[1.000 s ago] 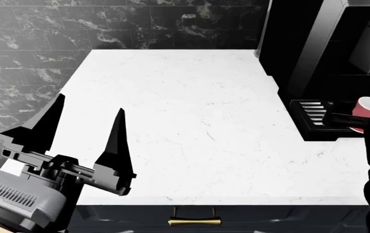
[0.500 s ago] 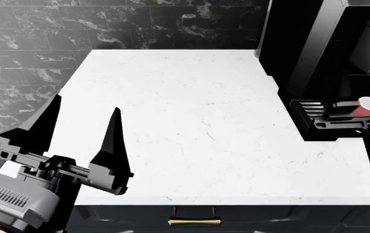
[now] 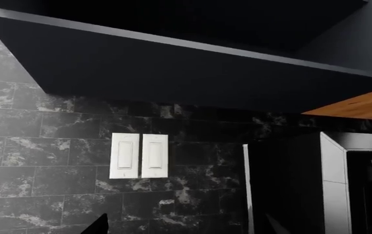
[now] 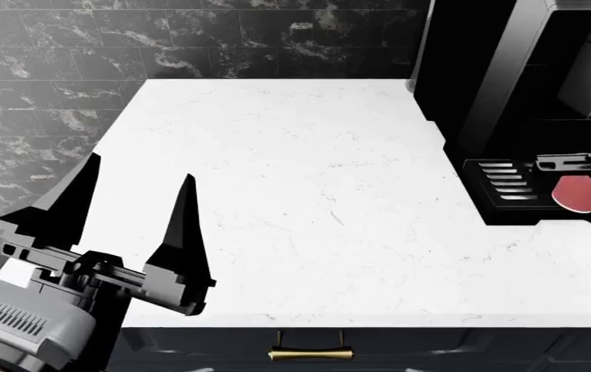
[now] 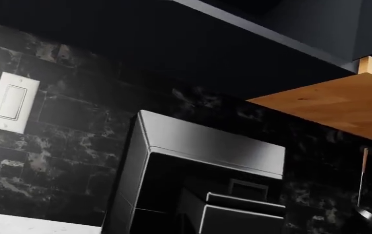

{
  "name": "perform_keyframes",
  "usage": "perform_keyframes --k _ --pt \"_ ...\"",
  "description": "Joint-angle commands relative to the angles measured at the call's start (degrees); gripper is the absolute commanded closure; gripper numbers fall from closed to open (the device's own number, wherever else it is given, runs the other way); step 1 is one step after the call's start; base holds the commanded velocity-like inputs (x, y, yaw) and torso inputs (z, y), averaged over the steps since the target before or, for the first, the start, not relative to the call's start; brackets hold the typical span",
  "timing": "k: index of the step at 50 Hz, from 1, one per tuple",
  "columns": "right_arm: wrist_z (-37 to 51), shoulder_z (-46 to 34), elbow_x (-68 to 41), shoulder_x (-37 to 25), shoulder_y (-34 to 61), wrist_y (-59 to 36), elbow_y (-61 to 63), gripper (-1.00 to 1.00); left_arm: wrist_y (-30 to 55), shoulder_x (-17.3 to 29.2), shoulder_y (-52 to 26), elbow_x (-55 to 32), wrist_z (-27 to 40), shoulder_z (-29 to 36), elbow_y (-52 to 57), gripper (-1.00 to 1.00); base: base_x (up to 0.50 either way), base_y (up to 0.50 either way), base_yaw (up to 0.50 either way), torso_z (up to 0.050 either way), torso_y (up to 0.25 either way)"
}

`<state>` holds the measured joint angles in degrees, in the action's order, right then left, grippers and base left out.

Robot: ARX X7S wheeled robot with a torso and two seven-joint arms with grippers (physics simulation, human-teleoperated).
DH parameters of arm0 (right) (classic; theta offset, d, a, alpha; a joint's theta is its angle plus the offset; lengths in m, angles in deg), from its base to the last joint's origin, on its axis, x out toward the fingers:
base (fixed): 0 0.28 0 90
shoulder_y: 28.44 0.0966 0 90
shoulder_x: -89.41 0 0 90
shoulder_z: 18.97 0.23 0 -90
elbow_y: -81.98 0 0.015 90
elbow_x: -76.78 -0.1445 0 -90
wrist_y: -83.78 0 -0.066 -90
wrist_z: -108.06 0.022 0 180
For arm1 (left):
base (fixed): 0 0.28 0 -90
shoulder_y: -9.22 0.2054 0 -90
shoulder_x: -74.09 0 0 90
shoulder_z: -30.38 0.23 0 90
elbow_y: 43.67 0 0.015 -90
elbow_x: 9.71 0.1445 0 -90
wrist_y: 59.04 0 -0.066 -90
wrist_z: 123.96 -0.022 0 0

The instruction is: Pick the mug from the cabinet, place it under the coffee machine dispenser, and press the start button.

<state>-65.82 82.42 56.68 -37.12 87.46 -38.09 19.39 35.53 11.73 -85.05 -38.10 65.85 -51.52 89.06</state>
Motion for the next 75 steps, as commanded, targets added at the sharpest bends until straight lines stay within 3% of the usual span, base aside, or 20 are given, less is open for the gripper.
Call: perform_keyframes --k 1,42,75 --pt "0.16 -0.91 0.88 -0.33 1.13 0.10 -2.37 1.00 0.09 0.21 -0.11 -0.11 0.17 0.14 0.12 -1.00 0.00 0.00 0.00 0.000 0.000" --pt "2.28 -1.27 3.62 0.15 3.39 1.33 -12.04 1.00 -0.32 0.44 -0.40 0.27 0.40 0.99 -0.72 -1.00 0.00 0.00 0.00 0.000 0.000" --pt "2.18 -3.01 3.73 0.24 5.59 1.00 -12.05 1.00 -0.54 0.72 -0.36 0.28 0.72 1.52 -0.95 -1.00 0.00 0.00 0.00 0.000 0.000"
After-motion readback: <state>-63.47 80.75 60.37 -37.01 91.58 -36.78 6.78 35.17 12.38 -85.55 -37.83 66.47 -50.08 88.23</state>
